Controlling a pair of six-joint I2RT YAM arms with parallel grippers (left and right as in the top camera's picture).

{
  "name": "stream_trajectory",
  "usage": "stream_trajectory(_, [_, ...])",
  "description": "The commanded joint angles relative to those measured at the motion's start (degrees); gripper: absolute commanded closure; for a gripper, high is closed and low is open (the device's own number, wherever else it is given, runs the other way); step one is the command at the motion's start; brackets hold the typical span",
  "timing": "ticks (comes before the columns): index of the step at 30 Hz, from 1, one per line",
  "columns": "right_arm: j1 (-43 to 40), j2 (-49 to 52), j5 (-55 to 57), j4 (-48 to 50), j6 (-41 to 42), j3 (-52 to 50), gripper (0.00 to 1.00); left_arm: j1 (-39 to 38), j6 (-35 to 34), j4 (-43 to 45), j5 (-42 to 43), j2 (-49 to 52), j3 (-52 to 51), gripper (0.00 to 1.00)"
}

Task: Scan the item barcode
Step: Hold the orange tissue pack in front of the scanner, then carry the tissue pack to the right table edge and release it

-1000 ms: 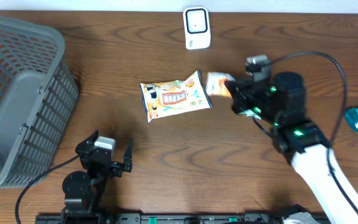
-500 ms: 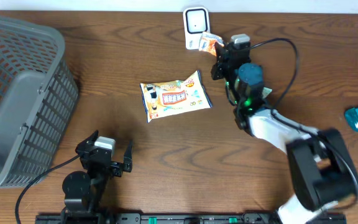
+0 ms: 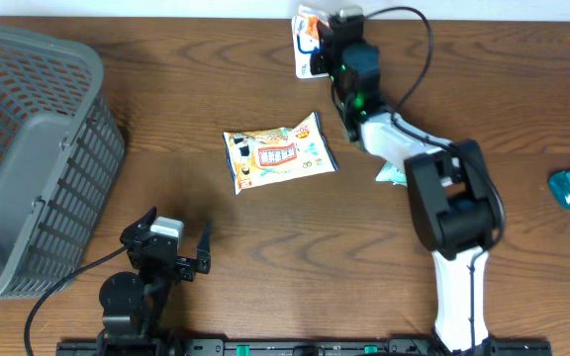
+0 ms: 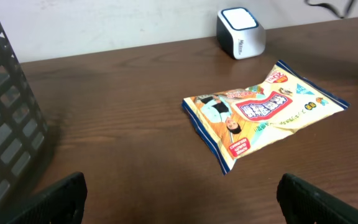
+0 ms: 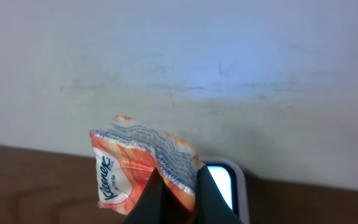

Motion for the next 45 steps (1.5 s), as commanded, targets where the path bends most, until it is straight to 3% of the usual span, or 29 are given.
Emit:
stream_trajectory(1, [-0.3,5.9,1.2,-0.4,-0.6,6.8,0.99,0.3,1.0,-1.2,0.7,-0.3,-0.9,0.02])
stream_trajectory(6, [-0.3,9.1,7.1,-1.4,-0.6,10.1,0.99,0.3,1.0,-1.2,0.7,-0.3,-0.9,0.02])
stream_trajectory(19, [-0.5,8.0,7.0,-3.4,-0.8,10.2,0.99,0.3,1.0,-1.2,0.7,-0.3,-0.9,0.02])
stream_trajectory(27, [-2.4,-7.2,14.0,-22.2,-3.5,10.2,0.99,0.3,1.0,-1.2,0.7,-0.3,-0.9,0.02])
stream_trajectory(34, [-8.7,-17.9,41.8,-43.0,-5.1,10.2,0.99,0.3,1.0,-1.2,0.7,-0.3,-0.9,0.02])
stream_trajectory(37, [-13.8,-18.6,48.6,-50.1,-5.1,10.2,0.99,0.3,1.0,-1.2,0.7,-0.3,-0.9,0.02])
stream_trajectory(45, [-31.5,-14.4,40.5,-67.2,4.2,10.0,0.99,0.3,1.0,-1.2,0.7,-0.3,-0.9,0.02])
